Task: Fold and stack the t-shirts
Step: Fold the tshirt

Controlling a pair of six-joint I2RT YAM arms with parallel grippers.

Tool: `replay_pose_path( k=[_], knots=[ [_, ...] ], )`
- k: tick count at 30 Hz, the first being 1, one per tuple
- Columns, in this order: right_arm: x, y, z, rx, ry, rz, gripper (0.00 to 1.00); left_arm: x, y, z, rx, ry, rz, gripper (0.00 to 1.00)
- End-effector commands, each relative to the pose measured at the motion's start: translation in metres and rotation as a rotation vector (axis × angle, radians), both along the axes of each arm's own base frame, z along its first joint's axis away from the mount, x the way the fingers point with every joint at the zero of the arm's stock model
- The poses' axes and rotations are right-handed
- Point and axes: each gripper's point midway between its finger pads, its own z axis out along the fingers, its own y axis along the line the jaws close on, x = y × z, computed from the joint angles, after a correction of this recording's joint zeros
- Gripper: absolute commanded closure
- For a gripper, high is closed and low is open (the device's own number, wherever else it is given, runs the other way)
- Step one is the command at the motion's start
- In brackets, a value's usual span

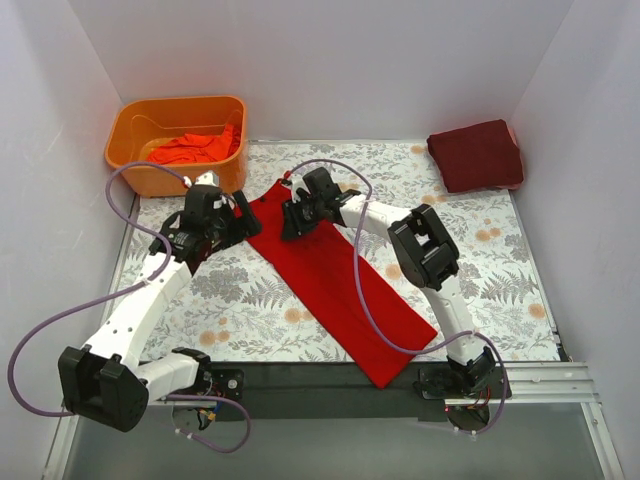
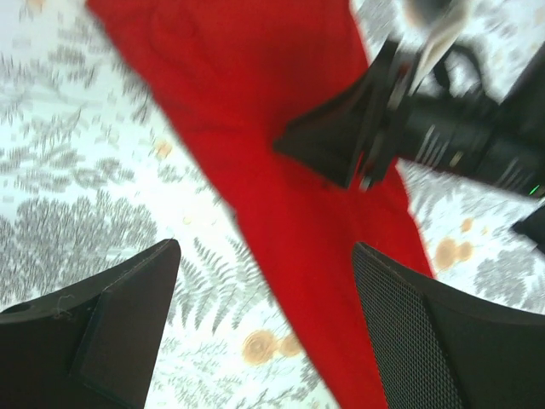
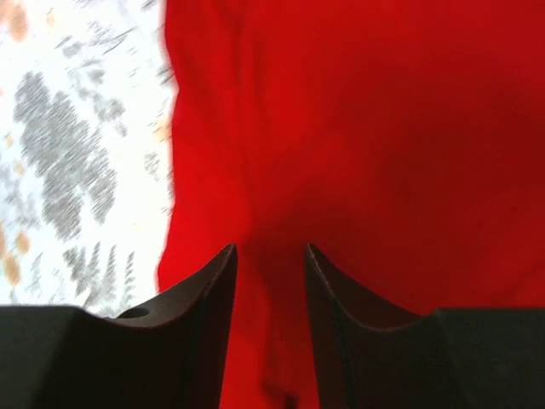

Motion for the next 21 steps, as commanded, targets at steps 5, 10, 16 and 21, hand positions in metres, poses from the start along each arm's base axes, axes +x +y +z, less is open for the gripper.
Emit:
replay_pose_path(
  k=[5, 10, 16, 21],
  knots=[
    [0.100, -0.053, -0.023, 0.007, -0.001, -0.335, 0.52, -0.028, -0.001, -0.017, -0.027, 0.051, -0.038, 0.19],
    [0.143, -0.130, -0.029, 0.010, 0.045, -0.546, 0.50, -0.035, 0.000, -0.027, -0.026, 0.074, -0.037, 0.19],
    [0.182, -0.155, 0.018, 0.119, -0.031, -0.510, 0.44, -0.042, -0.010, -0.037, -0.065, 0.122, -0.073, 0.19],
    [0.167, -0.161, 0.064, 0.152, -0.078, -0.451, 0.43, -0.047, -0.013, -0.044, -0.086, 0.150, -0.080, 0.19]
  ],
)
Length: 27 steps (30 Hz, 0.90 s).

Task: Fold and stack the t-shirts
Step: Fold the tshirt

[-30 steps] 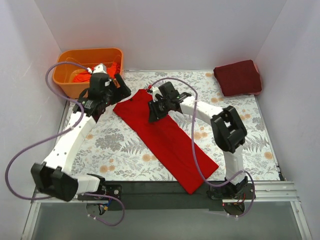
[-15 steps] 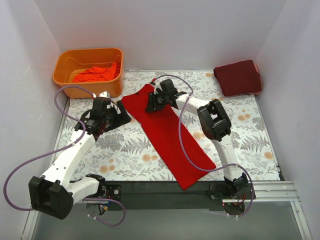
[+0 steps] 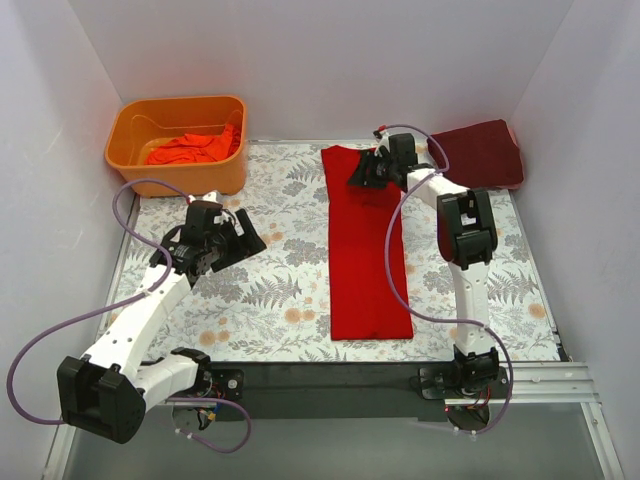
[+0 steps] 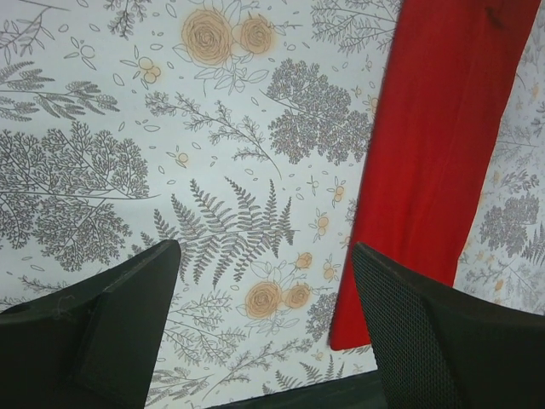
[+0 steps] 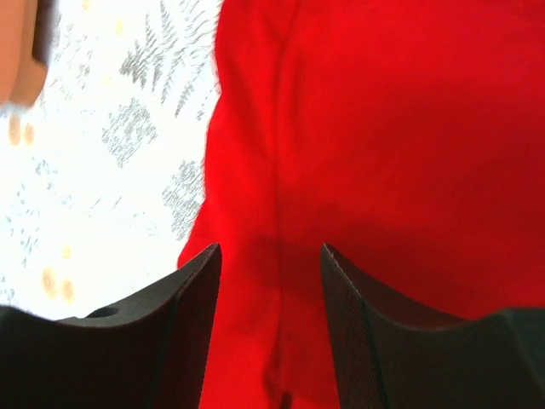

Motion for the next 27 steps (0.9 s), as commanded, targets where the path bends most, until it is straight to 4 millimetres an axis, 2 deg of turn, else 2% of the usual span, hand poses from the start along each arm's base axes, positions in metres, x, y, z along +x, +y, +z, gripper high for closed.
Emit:
replay_pose_path(
  k=[1, 3, 4, 5, 7, 8, 10, 11, 12, 13, 14, 15, 18, 21, 26, 27],
  knots=[
    [-0.024, 0.018, 0.080, 0.023, -0.131, 0.090, 0.43, -0.007, -0.006, -0.001, -0.041, 0.020, -0.017, 0.19],
    [-0.043, 0.009, 0.083, -0.013, -0.114, 0.081, 0.43, -0.009, -0.008, -0.002, -0.057, 0.030, -0.018, 0.19],
    [-0.063, 0.001, 0.086, -0.034, -0.099, 0.076, 0.43, -0.011, -0.011, -0.003, -0.068, 0.037, -0.029, 0.19],
    [-0.074, -0.007, 0.081, -0.078, -0.092, 0.060, 0.45, -0.013, -0.011, -0.004, -0.070, 0.041, -0.030, 0.19],
    [-0.119, -0.015, 0.070, -0.144, -0.032, 0.075, 0.47, -0.018, -0.012, -0.009, -0.075, 0.064, -0.033, 0.19],
    [-0.141, -0.016, 0.077, -0.186, -0.034, 0.085, 0.49, -0.022, -0.013, -0.013, -0.082, 0.084, -0.036, 0.19],
    [-0.175, -0.021, 0.061, -0.251, 0.012, 0.104, 0.50, -0.027, -0.015, -0.017, -0.094, 0.102, -0.039, 0.19],
    [-0.202, -0.026, 0.041, -0.293, 0.070, 0.127, 0.51, -0.030, -0.018, -0.019, -0.108, 0.116, -0.048, 0.19],
    [-0.230, -0.019, 0.042, -0.316, 0.076, 0.177, 0.52, -0.035, -0.019, -0.024, -0.117, 0.137, -0.047, 0.19],
    [-0.248, -0.019, 0.035, -0.338, 0.095, 0.199, 0.52, -0.037, -0.021, -0.026, -0.123, 0.146, -0.053, 0.20],
    [-0.272, -0.023, 0.019, -0.370, 0.141, 0.222, 0.52, -0.041, -0.024, -0.028, -0.135, 0.158, -0.064, 0.20],
    [-0.293, -0.012, 0.017, -0.378, 0.149, 0.277, 0.53, -0.044, -0.026, -0.031, -0.136, 0.173, -0.072, 0.20],
    [-0.344, -0.005, 0.007, -0.420, 0.215, 0.363, 0.55, -0.051, -0.030, -0.038, -0.132, 0.201, -0.081, 0.22],
    [-0.381, 0.000, -0.005, -0.458, 0.278, 0.413, 0.55, -0.056, -0.033, -0.042, -0.129, 0.229, -0.090, 0.22],
    [-0.415, 0.012, -0.023, -0.496, 0.349, 0.475, 0.56, -0.063, -0.040, -0.046, -0.135, 0.264, -0.100, 0.25],
    [-0.423, 0.020, -0.027, -0.507, 0.358, 0.512, 0.56, -0.065, -0.043, -0.047, -0.136, 0.274, -0.103, 0.25]
  ],
)
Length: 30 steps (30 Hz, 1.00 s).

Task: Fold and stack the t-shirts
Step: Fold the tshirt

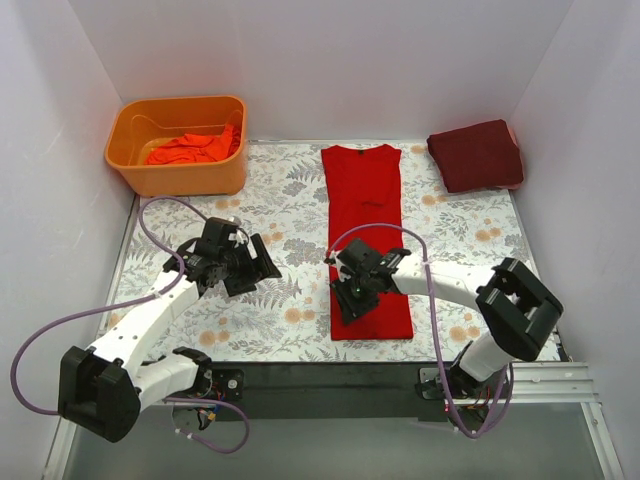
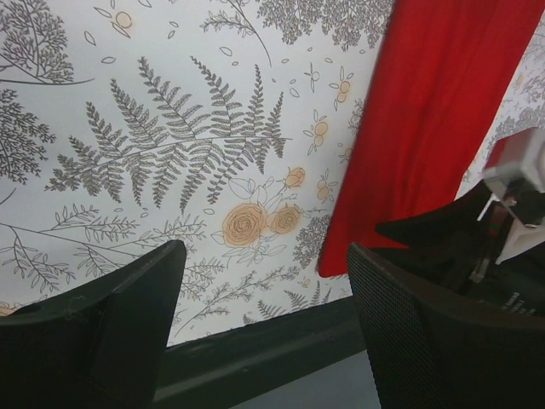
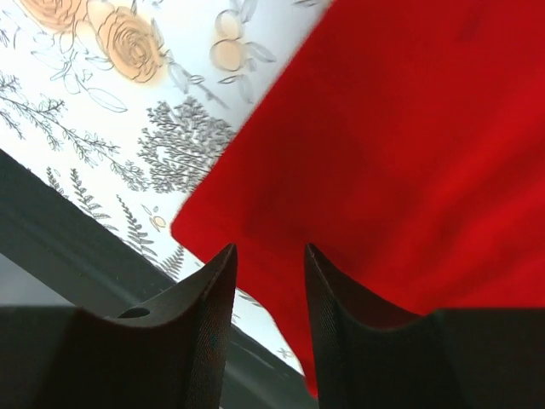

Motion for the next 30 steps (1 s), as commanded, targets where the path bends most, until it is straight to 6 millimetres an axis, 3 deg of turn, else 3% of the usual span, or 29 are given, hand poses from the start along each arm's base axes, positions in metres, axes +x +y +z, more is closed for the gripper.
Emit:
replay_pose_path(
  k=[1, 3, 7, 9, 11, 13, 17, 21, 24, 25, 30],
  knots=[
    [-0.019, 0.016, -0.006, -0.029, 0.041, 0.033, 0.57, -0.013, -0.008, -0.004, -0.011, 0.053, -0.017, 0.25],
    [-0.032, 0.027, -0.008, -0.042, 0.054, 0.083, 0.57, -0.018, -0.011, -0.008, -0.002, 0.075, -0.024, 0.25],
    [-0.034, 0.047, -0.006, -0.071, 0.031, 0.142, 0.57, -0.023, -0.014, -0.010, 0.011, 0.091, -0.021, 0.25],
    [-0.029, 0.053, 0.007, -0.051, -0.001, 0.136, 0.57, -0.027, -0.016, -0.012, 0.020, 0.100, -0.027, 0.25],
    [-0.017, 0.045, 0.023, -0.062, -0.076, 0.080, 0.55, -0.031, -0.019, -0.016, 0.031, 0.123, -0.034, 0.25],
    [-0.011, 0.031, 0.031, -0.083, -0.108, 0.033, 0.52, -0.034, -0.024, -0.017, 0.036, 0.135, -0.049, 0.25],
    [0.003, -0.030, 0.037, -0.148, -0.131, -0.156, 0.45, -0.045, -0.041, -0.024, 0.065, 0.184, -0.085, 0.25],
    [-0.004, -0.086, 0.033, -0.116, -0.100, -0.335, 0.37, -0.066, -0.069, -0.037, 0.130, 0.252, -0.178, 0.25],
    [-0.005, -0.109, 0.032, -0.079, -0.079, -0.421, 0.35, -0.073, -0.080, -0.047, 0.220, 0.284, -0.210, 0.26],
    [-0.015, -0.115, 0.022, -0.084, -0.036, -0.424, 0.35, -0.073, -0.082, -0.049, 0.241, 0.290, -0.212, 0.28],
    [-0.031, -0.133, 0.004, -0.099, 0.032, -0.472, 0.39, -0.079, -0.094, -0.064, 0.314, 0.321, -0.243, 0.36]
  ],
)
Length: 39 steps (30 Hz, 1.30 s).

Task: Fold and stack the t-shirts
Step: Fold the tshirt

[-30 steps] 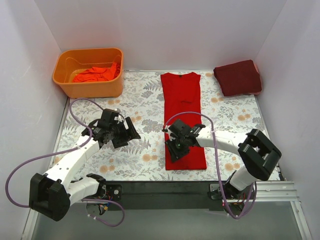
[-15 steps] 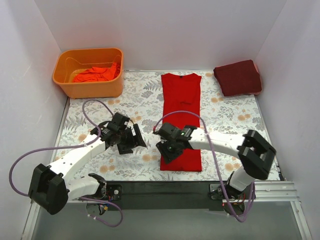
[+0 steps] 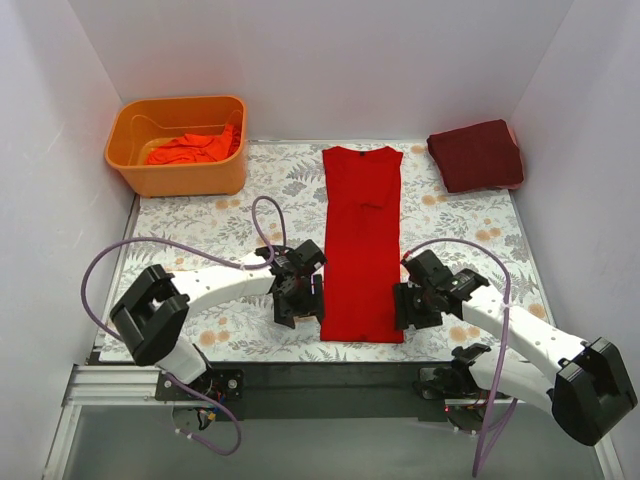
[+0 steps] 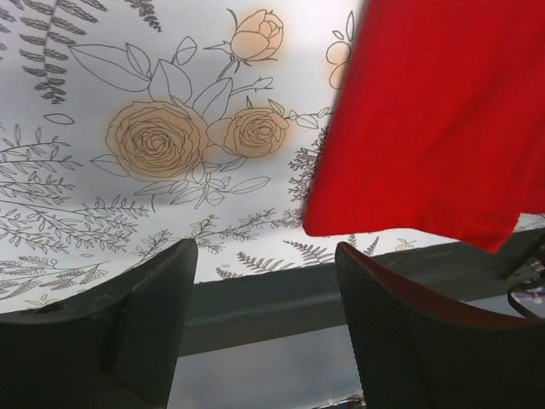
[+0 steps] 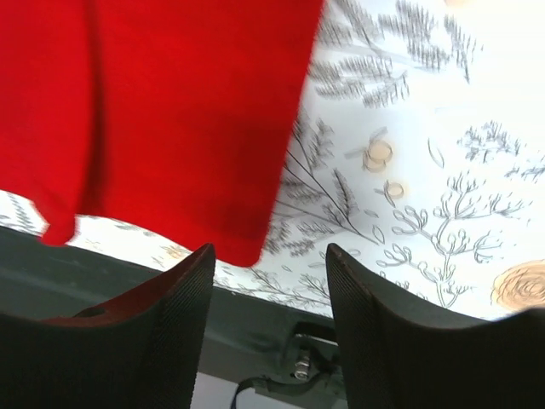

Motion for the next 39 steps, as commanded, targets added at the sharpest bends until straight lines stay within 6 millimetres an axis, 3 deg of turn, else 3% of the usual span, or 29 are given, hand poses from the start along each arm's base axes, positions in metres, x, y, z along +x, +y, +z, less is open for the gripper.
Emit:
replay_pose_path(
  k=[1, 10, 16, 28, 39],
  knots=[
    [-0.016, -0.003, -0.009, 0.026, 0.070, -0.021, 0.39, 0.003, -0.004, 0.002, 0.044, -0.015, 0.018, 0.39],
    [-0.015, 0.013, -0.010, 0.101, 0.089, 0.007, 0.46, 0.007, -0.024, -0.006, 0.066, -0.012, -0.005, 0.60],
    [-0.019, 0.011, -0.021, 0.090, 0.118, 0.009, 0.48, 0.006, -0.037, -0.013, 0.068, 0.005, -0.032, 0.59],
    [-0.019, 0.012, -0.026, 0.093, 0.116, 0.007, 0.51, -0.004, -0.040, -0.029, 0.101, 0.053, -0.058, 0.56],
    [-0.020, 0.013, -0.027, 0.099, 0.123, 0.005, 0.51, -0.005, -0.044, -0.021, 0.103, 0.040, -0.072, 0.54]
  ],
)
